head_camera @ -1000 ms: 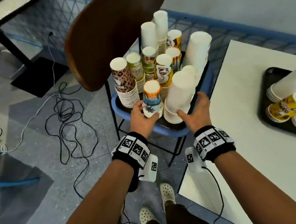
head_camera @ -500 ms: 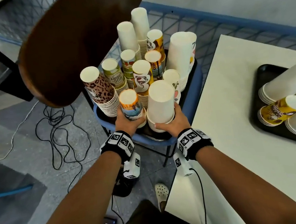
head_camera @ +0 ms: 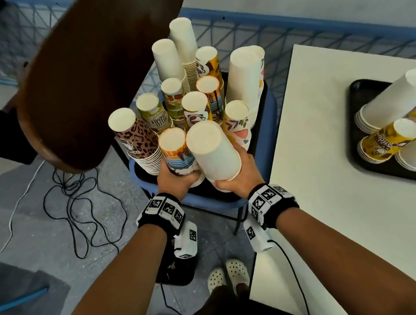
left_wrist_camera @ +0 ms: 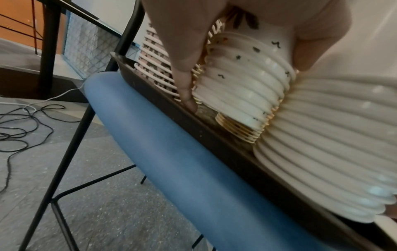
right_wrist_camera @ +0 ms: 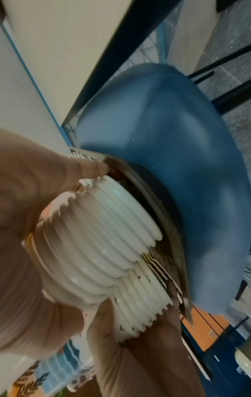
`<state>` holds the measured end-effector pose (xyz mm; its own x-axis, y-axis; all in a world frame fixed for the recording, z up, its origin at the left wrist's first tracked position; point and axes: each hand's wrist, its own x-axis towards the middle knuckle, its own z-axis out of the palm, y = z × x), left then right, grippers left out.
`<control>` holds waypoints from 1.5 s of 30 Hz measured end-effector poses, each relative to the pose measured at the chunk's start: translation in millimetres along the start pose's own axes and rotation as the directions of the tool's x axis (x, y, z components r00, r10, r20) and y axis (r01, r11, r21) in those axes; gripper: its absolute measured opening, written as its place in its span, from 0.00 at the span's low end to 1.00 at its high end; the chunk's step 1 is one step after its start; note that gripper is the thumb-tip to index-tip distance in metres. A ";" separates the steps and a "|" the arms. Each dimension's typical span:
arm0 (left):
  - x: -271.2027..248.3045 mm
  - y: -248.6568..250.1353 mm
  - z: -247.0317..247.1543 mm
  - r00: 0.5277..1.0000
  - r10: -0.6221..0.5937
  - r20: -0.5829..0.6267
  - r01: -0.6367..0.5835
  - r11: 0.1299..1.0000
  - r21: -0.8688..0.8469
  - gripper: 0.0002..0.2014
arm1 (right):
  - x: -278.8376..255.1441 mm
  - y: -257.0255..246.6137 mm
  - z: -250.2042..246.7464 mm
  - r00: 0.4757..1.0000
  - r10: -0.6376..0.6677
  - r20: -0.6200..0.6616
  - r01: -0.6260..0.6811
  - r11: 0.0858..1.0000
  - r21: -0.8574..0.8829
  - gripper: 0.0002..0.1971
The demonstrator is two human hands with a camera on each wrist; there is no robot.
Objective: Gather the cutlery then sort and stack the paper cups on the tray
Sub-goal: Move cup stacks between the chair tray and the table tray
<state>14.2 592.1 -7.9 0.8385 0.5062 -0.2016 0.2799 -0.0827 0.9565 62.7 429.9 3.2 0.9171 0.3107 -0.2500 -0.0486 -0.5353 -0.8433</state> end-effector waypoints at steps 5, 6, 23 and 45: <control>-11.3 8.6 -0.4 0.998 0.028 0.057 -0.027 0.999 -0.021 0.45 | -17.8 -4.5 -9.4 0.996 0.001 -0.094 0.007 0.997 0.082 0.56; -14.6 11.8 1.9 0.996 0.040 0.074 -0.039 0.999 -0.010 0.46 | -21.7 -6.5 -15.5 0.993 0.008 -0.117 0.006 0.993 0.117 0.56; -87.1 85.5 144.4 0.857 0.169 0.488 -0.136 0.985 -0.102 0.35 | -121.9 37.4 -167.8 0.860 0.092 -0.502 0.104 0.931 0.349 0.49; -215.0 128.3 397.2 0.887 0.144 0.439 -0.113 0.989 -0.095 0.40 | -211.4 203.7 -432.7 0.675 0.221 -0.704 0.186 0.872 0.453 0.44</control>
<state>55.5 131.7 74.3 0.9892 0.0604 -0.1338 0.1373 -0.0578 0.9888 30.1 -84.7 90.1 0.8868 -0.4617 -0.0205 -0.0508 -0.0533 -0.9973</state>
